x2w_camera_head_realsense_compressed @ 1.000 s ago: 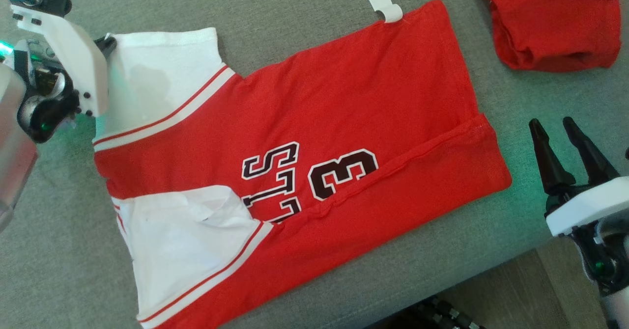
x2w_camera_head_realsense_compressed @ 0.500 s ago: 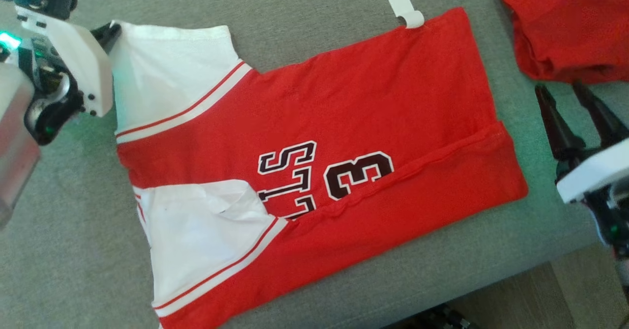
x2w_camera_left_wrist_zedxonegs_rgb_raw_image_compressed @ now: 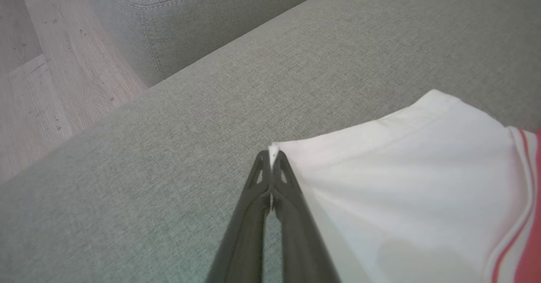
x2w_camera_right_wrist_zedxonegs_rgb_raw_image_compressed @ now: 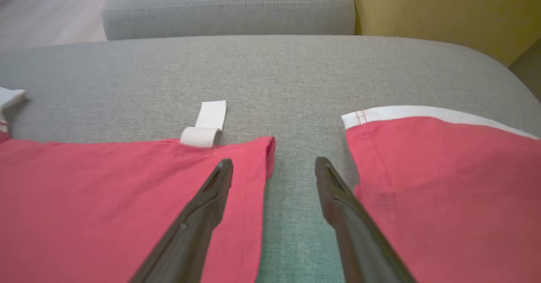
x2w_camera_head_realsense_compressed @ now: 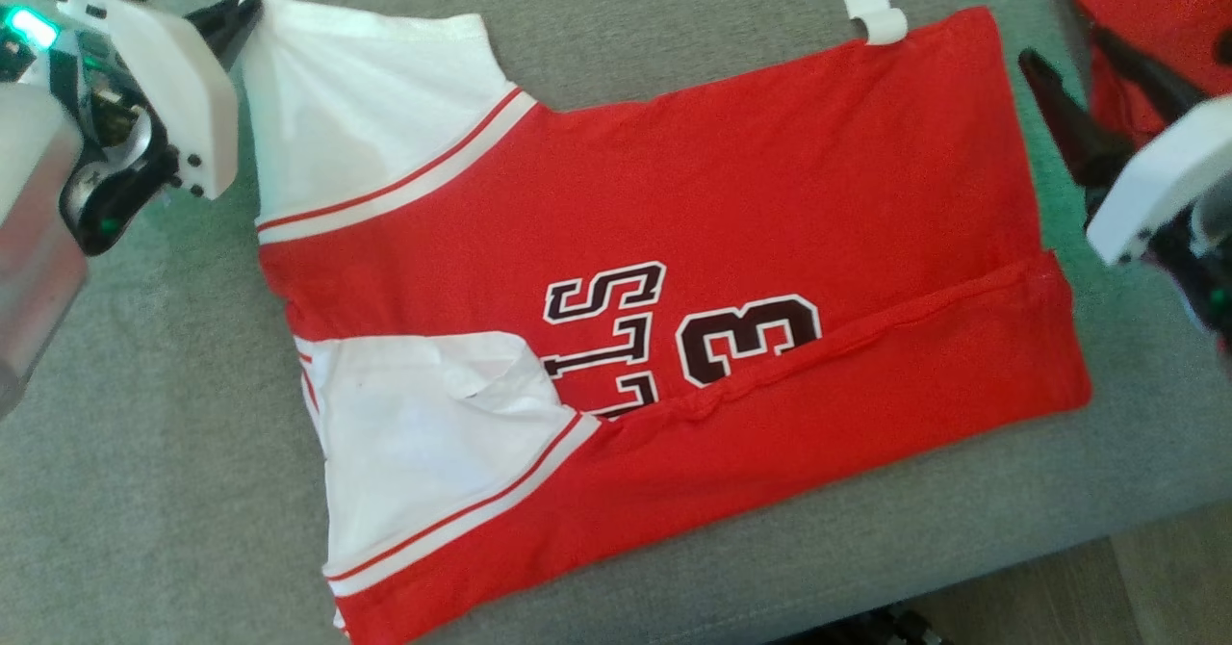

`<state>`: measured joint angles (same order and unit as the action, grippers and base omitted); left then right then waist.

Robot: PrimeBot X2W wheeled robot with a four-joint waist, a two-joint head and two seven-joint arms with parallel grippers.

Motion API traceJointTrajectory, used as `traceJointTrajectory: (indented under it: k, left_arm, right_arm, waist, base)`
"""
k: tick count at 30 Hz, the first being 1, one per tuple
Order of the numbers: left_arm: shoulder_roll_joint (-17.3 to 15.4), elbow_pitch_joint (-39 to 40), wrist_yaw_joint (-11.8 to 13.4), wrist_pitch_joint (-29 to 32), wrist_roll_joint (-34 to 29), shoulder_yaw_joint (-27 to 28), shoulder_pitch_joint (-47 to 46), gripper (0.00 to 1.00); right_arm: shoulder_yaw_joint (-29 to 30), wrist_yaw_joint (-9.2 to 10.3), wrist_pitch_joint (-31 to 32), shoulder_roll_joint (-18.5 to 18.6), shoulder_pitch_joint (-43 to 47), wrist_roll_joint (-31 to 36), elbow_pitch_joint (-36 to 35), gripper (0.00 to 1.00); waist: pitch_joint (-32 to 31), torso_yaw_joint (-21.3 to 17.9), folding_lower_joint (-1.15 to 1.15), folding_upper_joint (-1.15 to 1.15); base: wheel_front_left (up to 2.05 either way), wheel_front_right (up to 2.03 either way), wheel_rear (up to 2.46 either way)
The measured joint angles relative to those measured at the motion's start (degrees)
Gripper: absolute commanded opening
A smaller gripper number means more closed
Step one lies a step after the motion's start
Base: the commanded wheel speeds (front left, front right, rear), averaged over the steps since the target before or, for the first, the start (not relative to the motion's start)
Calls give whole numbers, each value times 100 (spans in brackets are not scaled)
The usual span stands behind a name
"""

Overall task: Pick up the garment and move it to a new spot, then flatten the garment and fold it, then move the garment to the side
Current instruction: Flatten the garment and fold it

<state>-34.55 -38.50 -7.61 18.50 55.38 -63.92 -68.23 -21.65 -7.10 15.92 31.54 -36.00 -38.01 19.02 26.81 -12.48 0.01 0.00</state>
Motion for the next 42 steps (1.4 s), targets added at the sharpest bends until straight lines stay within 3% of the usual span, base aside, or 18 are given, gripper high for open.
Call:
traceJointTrajectory:
  k: [13, 22, 25, 26, 27, 30, 32, 33, 34, 42]
  left_arm:
    - [-14, 181, 0, -229, 268, -669, -427, 0]
    - [-29, 208, 0, -302, 414, -921, -549, 0]
    - [-27, 225, 0, -348, 442, -1005, -595, 0]
    - [-25, 229, 0, -353, 474, -1022, -595, 0]
    - [-26, 229, -1, -354, 475, -1032, -595, 0]
    - [-26, 234, -1, -404, 494, -1058, -595, 0]
    - [-26, 235, -1, -408, 534, -1081, -595, 0]
    - [-26, 235, -1, -432, 534, -1092, -595, 0]
    - [-26, 235, -1, -464, 537, -1098, -595, 0]
    - [-42, 231, -1, -720, 555, -1176, -595, 0]
  right_arm:
    - [-1177, 0, -82, 19, -1310, -141, 1608, 100]
    - [-1837, 0, -164, 45, -1700, -299, 2119, 100]
    - [-2111, 0, -190, 99, -1879, -335, 2230, 87]
    - [-2197, 0, -190, 115, -1933, -337, 2256, 76]
    - [-2290, 0, -190, 124, -1989, -352, 2280, 72]
    - [-2525, 0, -189, 153, -2119, -417, 2357, 30]
    - [-2652, 0, -189, 171, -2173, -479, 2398, 7]
    - [-2708, 0, -188, 175, -2203, -515, 2419, 7]
    - [-2776, 0, -188, 181, -2231, -558, 2430, 0]
    - [-2982, 0, -439, 218, -2359, -950, 2440, 0]
  waist:
    - [239, 256, 0, 0]
    - [255, 343, 0, 0]
    - [259, 384, -1, 0]
    - [259, 399, 0, 0]
    - [260, 412, 0, 0]
    - [257, 447, 0, 0]
    - [247, 466, -1, 0]
    - [240, 473, -1, 0]
    - [234, 479, -1, 0]
    - [175, 456, 0, 0]
  base:
    - [0, 0, 0]
    - [0, 0, 0]
    - [0, 0, 0]
    - [0, 0, 0]
    - [0, 0, 0]
    - [0, 0, 0]
    - [0, 0, 0]
    - [0, 0, 0]
    - [0, 0, 0]
    - [0, 0, 0]
